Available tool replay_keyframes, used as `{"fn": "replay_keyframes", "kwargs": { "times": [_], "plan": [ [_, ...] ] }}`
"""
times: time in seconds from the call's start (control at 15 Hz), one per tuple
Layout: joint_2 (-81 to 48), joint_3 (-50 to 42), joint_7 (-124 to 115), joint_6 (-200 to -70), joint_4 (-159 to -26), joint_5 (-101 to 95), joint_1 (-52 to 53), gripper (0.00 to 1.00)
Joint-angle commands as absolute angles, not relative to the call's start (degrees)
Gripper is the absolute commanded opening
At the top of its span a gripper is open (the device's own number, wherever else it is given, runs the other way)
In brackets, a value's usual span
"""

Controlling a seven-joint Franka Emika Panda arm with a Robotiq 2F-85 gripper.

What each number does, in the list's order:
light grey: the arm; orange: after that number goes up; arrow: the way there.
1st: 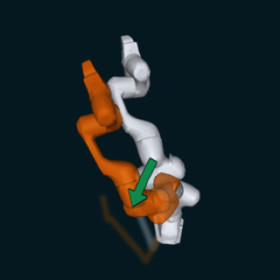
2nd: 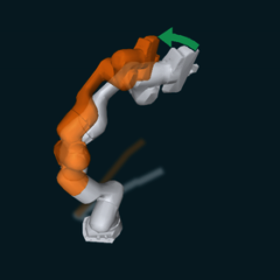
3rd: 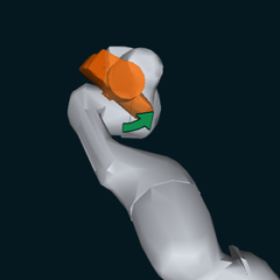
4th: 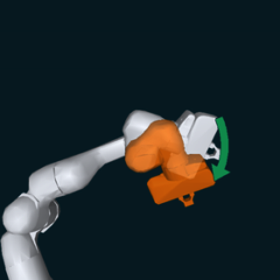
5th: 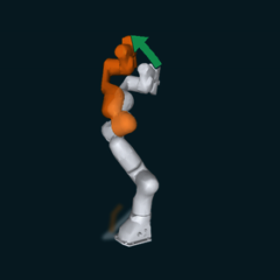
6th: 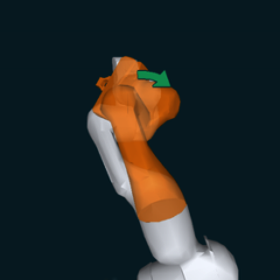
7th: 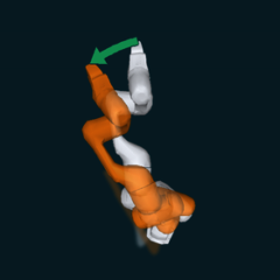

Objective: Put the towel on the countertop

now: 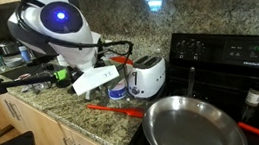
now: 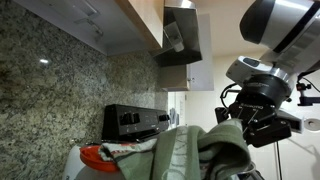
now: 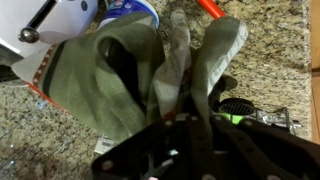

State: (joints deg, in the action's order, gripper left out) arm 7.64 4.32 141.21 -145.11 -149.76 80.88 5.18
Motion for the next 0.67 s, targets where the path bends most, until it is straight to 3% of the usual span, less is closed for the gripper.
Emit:
{"fn": "replay_keyframes", "kwargs": {
  "times": [0.0,0.6],
  "plan": [
    [8.82,4.87,141.89,-144.85,-150.16,81.34,5.25,0.01],
    [10.24,7.43,144.86,-146.16,-151.05,82.83,7.05,0.01]
  ]
}}
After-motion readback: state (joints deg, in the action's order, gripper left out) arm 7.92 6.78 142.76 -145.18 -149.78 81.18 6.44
